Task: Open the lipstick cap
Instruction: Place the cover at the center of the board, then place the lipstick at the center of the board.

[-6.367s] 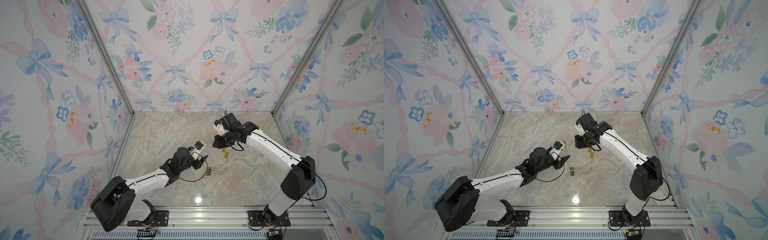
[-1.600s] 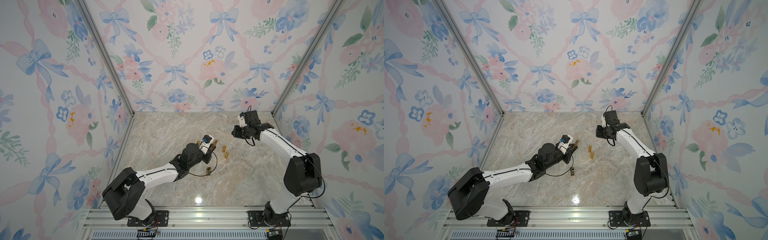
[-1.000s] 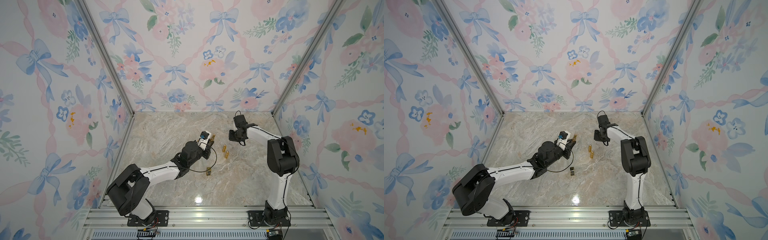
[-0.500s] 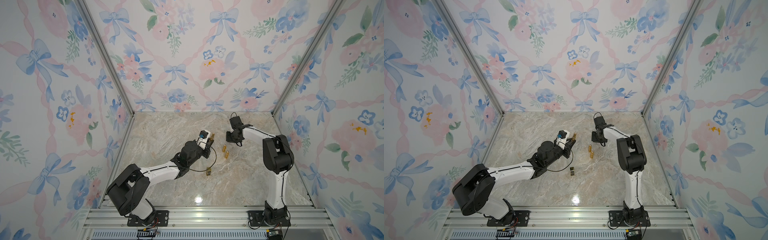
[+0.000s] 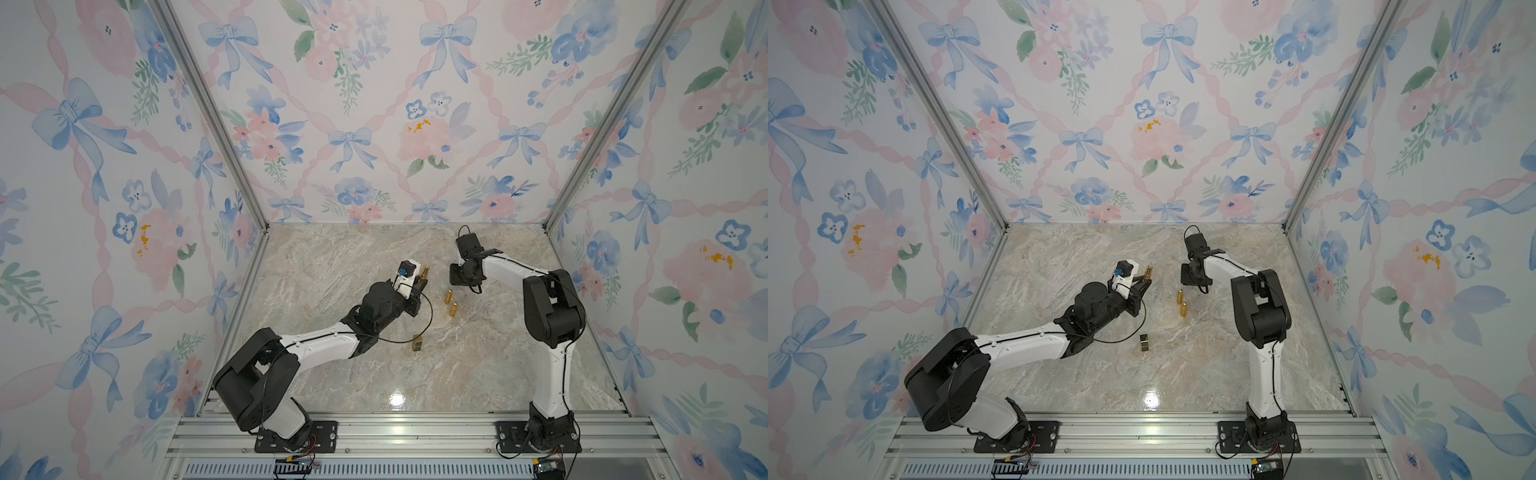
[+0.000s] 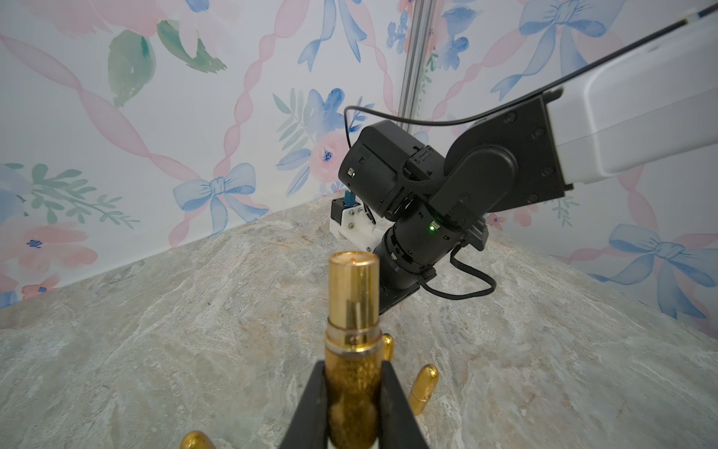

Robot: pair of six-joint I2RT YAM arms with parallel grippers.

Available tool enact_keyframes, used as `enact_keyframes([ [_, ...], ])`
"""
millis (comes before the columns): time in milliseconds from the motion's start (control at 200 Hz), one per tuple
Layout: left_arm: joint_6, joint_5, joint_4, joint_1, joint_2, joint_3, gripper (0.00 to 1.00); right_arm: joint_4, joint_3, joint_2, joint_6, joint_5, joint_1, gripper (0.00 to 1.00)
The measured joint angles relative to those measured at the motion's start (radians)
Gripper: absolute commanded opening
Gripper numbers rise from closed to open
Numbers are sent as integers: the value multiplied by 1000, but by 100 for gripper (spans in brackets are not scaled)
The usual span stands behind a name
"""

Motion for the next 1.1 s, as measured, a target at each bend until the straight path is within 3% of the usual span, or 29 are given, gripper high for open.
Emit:
enact_keyframes([
  [185,0,10,0,0,-16,-22,0,-47,-5,-77,11,-3,0,55],
  [525,0,122,6,0,-79,-104,0,-190,-66,-473,44,-98,7,62],
  [695,4,175,7,0,-90,-117,0,-283,-70,-622,47,-192,64,64],
  [1100,20,211,7,-5,-90,-119,0,-340,-116,-712,102,-351,251,63],
])
